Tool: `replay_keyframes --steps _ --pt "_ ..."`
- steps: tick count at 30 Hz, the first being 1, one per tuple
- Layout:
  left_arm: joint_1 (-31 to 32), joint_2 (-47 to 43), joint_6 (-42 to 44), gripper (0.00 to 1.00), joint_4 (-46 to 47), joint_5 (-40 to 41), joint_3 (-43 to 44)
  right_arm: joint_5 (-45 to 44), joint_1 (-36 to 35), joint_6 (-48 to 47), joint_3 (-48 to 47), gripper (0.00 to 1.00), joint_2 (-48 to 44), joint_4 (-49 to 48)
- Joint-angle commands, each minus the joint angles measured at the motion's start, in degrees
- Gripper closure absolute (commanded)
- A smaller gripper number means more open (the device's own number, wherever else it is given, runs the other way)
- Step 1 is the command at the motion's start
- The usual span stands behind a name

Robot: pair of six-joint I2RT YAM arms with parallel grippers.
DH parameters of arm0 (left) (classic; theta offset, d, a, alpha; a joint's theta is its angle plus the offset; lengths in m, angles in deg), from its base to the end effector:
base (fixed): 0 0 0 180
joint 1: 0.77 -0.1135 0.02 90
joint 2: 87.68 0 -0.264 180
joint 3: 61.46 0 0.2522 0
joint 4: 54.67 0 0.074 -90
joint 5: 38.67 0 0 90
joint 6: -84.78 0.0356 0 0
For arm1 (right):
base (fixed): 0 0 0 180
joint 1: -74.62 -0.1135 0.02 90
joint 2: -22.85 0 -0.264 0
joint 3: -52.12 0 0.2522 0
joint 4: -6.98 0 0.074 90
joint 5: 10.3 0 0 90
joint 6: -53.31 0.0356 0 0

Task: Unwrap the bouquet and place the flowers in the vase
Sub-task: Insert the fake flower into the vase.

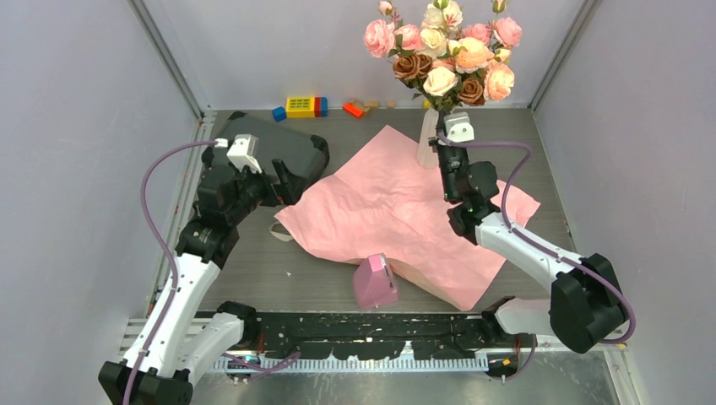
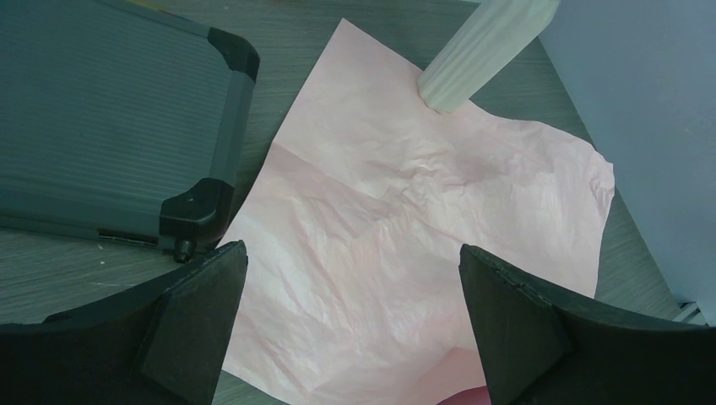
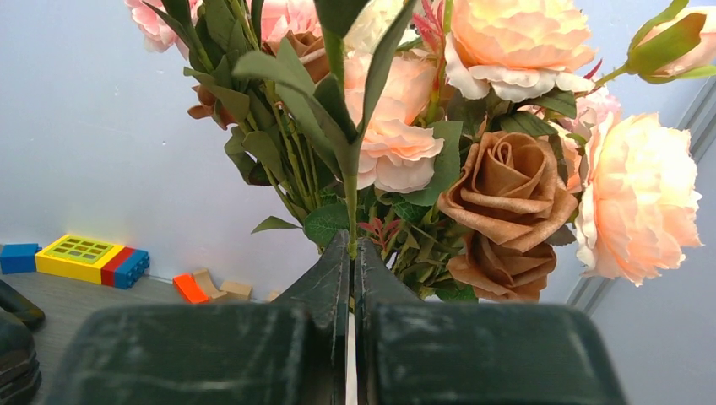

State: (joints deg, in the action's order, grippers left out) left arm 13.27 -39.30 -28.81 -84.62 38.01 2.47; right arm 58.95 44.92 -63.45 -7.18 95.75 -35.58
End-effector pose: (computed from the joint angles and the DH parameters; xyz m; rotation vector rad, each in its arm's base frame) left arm 0.1851 -0.0547 0.3514 0.0131 1.8679 -0.6710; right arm 0.2507 0.1285 0.3585 -0.2098 1.0819 -0.1468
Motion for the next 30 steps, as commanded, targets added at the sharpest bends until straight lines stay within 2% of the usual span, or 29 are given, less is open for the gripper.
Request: replay_keyframes --steps 1,6,13,21,24,30 --pt "-0.7 -1.4 0.4 0.0 1.3 -1.0 -0.5 -1.8 -0.2 1.8 -2.0 1.0 0.5 0.6" --pt "-0.7 -1.4 0.5 0.0 1.3 -1.1 -0.5 -1.5 -0.2 2.8 -1.7 0.97 -0.4 0.9" --pt "-0.8 -1.4 0.5 0.0 1.3 -1.1 -0.6 -1.5 -0.2 4.3 0.0 0.76 -2.9 1.0" --pt "-0.9 -1.5 0.7 0.0 1.1 -1.3 -0.7 -1.9 -0.2 6.0 2.6 0.62 -5.9 1.7" --pt "-0.9 -1.5 0.8 0.0 0.8 -1.3 -0.6 -2.0 -0.2 7.1 3.8 0.53 -7.1 2.5" --pt "-1.1 -1.7 1.2 0.0 0.2 -1.3 -0.4 -3.4 -0.2 9.0 6.2 0.34 -10.7 11.3"
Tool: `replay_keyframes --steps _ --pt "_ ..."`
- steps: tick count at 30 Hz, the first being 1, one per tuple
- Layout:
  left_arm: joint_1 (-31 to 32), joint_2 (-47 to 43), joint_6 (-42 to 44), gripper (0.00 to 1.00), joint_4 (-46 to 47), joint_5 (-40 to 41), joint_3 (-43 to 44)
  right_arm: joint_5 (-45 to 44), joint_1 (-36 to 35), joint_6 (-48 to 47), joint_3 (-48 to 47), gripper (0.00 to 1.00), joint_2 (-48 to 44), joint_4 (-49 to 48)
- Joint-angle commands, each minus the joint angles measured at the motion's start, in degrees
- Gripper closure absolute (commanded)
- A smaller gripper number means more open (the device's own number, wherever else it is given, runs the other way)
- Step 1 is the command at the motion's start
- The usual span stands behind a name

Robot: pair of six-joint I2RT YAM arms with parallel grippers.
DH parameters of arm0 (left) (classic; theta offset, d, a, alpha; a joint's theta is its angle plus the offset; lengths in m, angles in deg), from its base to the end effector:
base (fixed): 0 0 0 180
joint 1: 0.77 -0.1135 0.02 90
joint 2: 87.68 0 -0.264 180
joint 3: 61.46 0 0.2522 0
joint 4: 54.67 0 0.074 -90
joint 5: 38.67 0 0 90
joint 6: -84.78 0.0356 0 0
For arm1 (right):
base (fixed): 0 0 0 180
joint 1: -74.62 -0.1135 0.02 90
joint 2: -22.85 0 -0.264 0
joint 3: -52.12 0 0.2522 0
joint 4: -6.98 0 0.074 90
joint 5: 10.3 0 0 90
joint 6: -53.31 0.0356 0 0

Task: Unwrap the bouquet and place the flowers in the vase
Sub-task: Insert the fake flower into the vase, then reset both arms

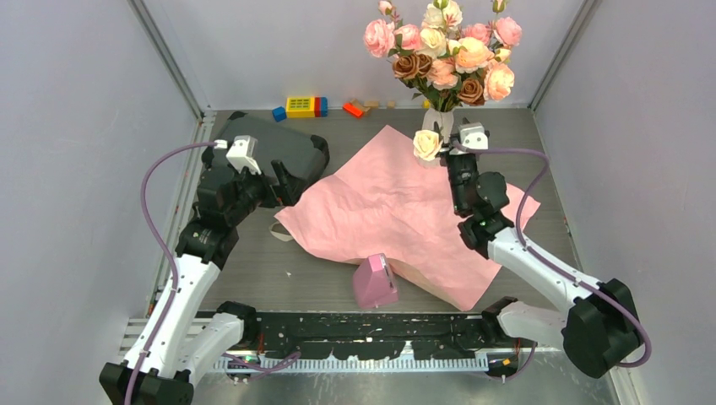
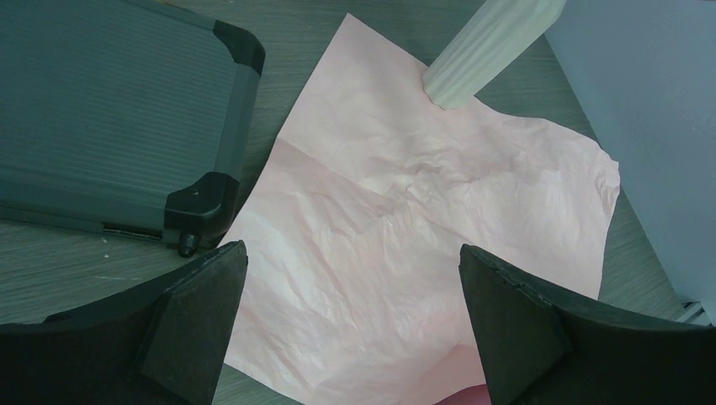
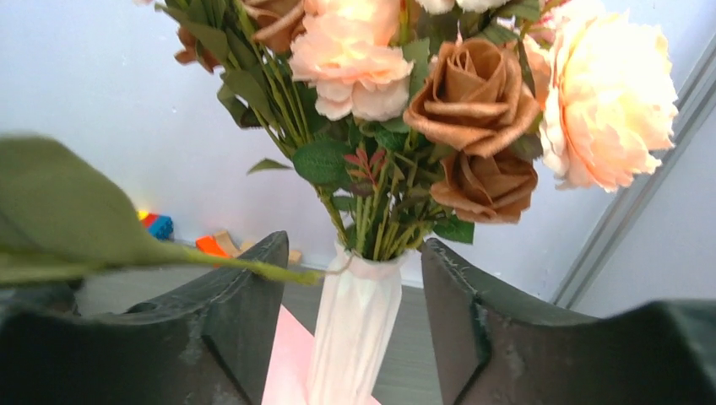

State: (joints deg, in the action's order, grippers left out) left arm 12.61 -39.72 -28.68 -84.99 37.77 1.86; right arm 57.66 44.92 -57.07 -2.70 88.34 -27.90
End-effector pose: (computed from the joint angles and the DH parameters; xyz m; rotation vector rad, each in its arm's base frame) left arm 0.1842 -0.0524 0.3483 0.0058 1.8766 -0.6642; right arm 0.2289 0.1152 0.3509 -0.1702 1.1689 -0.0775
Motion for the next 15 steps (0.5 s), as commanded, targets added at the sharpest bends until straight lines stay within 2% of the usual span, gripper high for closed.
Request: replay_keyframes --steps 1,3,5,10,15 --pt "-0.5 -1.3 1.1 0.0 0.5 -1.2 0.3 -2.7 -0.2 2.8 2.2 0.32 -4.1 4.0" --pt "-0.6 -1.2 1.2 0.0 0.3 -1.4 0.4 -3.6 -0.2 3.5 3.7 0.26 -5.7 5.3" --pt "-0.6 -1.3 1.2 0.0 0.3 -1.3 0.5 -4.4 -0.2 4.5 4.5 0.24 -7.3 8.1" --pt "-0.6 -1.5 1.5 0.0 -0.3 -1.1 0.9 -7.1 -0.2 7.0 7.1 0.22 -11.1 15.9" --pt "-0.8 -1.4 1.8 0.0 -1.3 -0.7 1.1 -9.5 -0.2 9.4 9.6 0.18 -14.1 17.8"
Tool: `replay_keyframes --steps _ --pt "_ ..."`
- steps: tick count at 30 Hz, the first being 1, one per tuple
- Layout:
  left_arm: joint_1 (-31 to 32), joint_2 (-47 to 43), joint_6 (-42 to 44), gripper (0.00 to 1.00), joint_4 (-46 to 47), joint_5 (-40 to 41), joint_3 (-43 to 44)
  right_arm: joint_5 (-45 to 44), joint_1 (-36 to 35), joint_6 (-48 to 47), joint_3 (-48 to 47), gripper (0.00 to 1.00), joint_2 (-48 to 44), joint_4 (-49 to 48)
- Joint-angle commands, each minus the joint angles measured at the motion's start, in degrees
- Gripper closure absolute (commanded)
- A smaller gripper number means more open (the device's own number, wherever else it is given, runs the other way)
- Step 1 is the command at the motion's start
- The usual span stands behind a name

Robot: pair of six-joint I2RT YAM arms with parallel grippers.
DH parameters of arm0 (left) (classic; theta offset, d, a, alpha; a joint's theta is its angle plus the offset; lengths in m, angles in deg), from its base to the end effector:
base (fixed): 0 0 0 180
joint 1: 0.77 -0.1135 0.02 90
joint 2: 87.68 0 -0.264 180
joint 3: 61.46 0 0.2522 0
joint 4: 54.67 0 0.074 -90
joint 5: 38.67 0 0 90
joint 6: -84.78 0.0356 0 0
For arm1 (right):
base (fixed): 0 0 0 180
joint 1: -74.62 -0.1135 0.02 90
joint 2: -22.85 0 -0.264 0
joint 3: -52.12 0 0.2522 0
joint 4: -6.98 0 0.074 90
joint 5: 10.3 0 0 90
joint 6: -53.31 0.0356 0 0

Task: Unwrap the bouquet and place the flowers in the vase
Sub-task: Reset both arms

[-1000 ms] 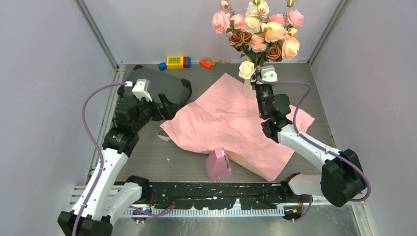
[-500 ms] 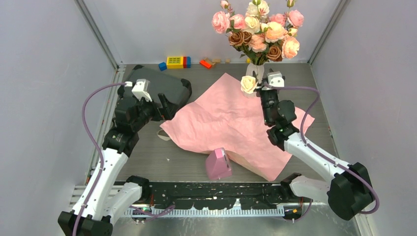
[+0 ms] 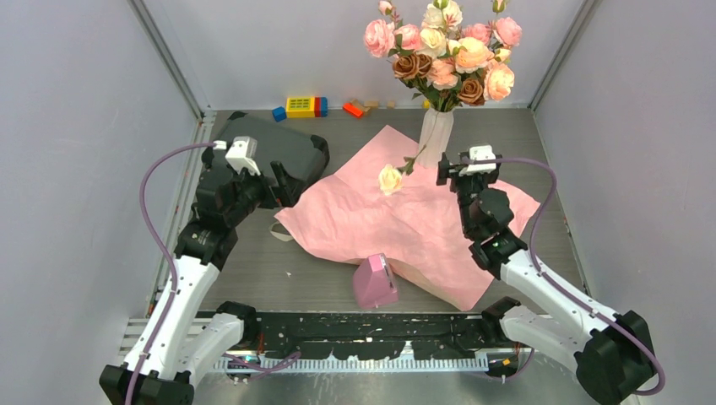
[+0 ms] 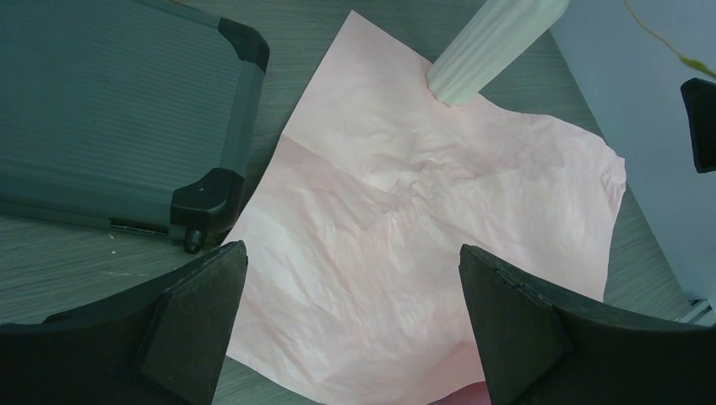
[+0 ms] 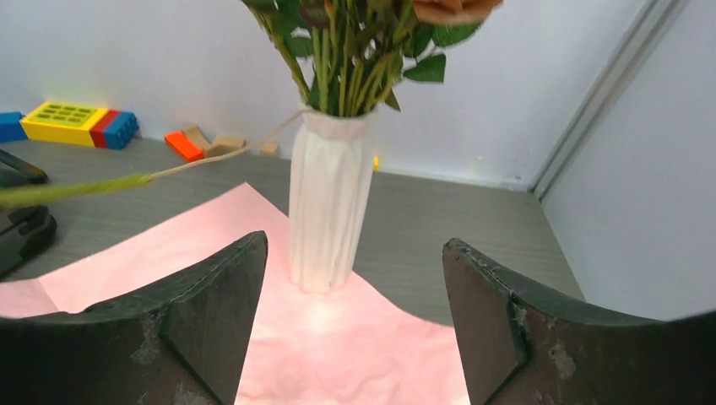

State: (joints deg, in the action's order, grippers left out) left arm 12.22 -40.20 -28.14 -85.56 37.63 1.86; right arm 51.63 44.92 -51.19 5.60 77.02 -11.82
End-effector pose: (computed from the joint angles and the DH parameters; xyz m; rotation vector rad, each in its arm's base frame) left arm 0.1823 -0.0507 0.3487 0.0097 1.8766 -0.6552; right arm 0.1984 0.0939 0.3144 -0.1266 1.3946 -0.1164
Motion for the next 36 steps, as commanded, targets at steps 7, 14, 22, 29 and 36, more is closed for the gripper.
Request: replay_keyframes --steps 7,14,22,29,36 --pt "-0.9 -1.4 1.4 0.0 -2.7 2.2 1.9 -7.6 -0.1 7.3 1.6 0.13 -2.3 4.8" --pt "-1.2 -2.6 2.9 0.01 -6.0 6.7 3.1 -13.1 1.2 12.1 0.6 0.07 -3.4 7.9" --pt "-1.3 -7.7 8.1 0.0 -10.3 19.9 4.5 -19.9 2.0 15.6 -4.9 0.04 -7.6 19.8" --pt "-1.3 -12.4 12.8 0.0 -13.4 35.4 4.4 -19.0 2.0 18.2 -7.3 0.04 -15.1 26.4" --pt "-1.3 -15.3 12.3 0.0 -14.1 37.7 1.9 -18.5 2.0 19.2 -5.8 0.04 -19.7 27.6"
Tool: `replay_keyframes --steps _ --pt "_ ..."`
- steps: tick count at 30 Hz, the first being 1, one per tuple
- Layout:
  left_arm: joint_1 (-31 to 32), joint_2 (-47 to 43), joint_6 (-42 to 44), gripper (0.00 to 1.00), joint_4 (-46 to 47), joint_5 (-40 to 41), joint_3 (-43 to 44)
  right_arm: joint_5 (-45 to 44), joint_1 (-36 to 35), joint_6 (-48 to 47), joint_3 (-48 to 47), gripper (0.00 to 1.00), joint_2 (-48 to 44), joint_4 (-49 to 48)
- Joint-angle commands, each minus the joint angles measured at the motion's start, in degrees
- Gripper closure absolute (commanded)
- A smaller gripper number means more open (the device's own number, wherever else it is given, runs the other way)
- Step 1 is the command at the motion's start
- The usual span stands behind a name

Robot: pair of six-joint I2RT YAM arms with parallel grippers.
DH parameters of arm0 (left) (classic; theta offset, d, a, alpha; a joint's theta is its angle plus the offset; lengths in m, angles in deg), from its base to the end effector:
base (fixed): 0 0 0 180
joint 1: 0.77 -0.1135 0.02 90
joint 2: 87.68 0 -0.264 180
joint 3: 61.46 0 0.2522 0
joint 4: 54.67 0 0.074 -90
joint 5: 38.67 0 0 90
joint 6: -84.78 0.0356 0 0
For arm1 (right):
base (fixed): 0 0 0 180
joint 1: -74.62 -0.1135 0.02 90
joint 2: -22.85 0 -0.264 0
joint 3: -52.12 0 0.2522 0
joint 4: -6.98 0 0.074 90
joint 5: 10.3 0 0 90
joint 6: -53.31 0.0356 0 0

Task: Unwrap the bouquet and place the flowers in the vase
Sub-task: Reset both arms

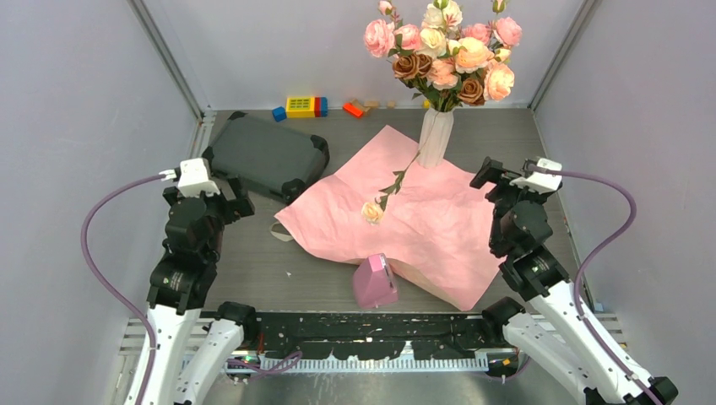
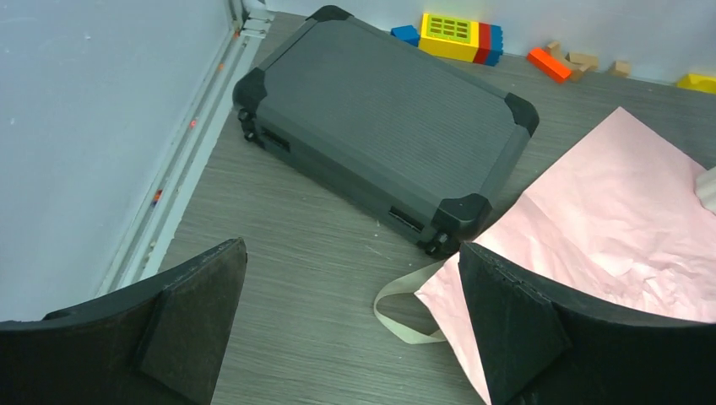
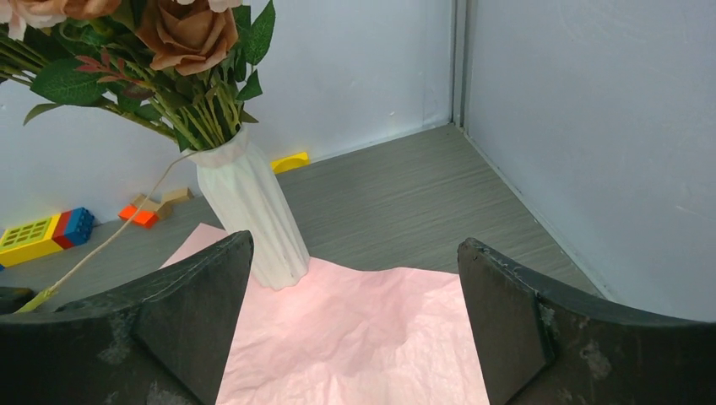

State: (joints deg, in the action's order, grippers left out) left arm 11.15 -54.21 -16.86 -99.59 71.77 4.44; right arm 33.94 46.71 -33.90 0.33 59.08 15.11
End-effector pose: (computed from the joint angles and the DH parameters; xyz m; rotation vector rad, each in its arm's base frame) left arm 0.1175 -0.0121 0.3711 -0.2499 1.7572 0.0222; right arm 0.1427 0.0467 0.3500 0.3361 1.4434 -0.1409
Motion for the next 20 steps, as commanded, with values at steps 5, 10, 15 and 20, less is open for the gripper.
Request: replay_keyframes --steps 5,10,15,20 --pt "-0.2 -1.8 1.1 0.0 0.0 3.9 -1.2 -0.8 0.2 2.0 0.6 0.04 -2.8 0.3" --pt "-0.2 -2.0 1.2 0.0 0.0 3.5 -1.3 -0.7 0.2 2.2 0.8 0.04 -2.6 0.1" --pt "-0.2 -2.5 1.9 0.0 0.3 3.1 -1.6 -0.5 0.2 2.1 0.8 0.04 -2.6 0.2" --pt "-0.2 -2.2 1.9 0.0 0.0 3.2 -1.2 -0.3 0.2 2.0 1.0 0.04 -3.1 0.0"
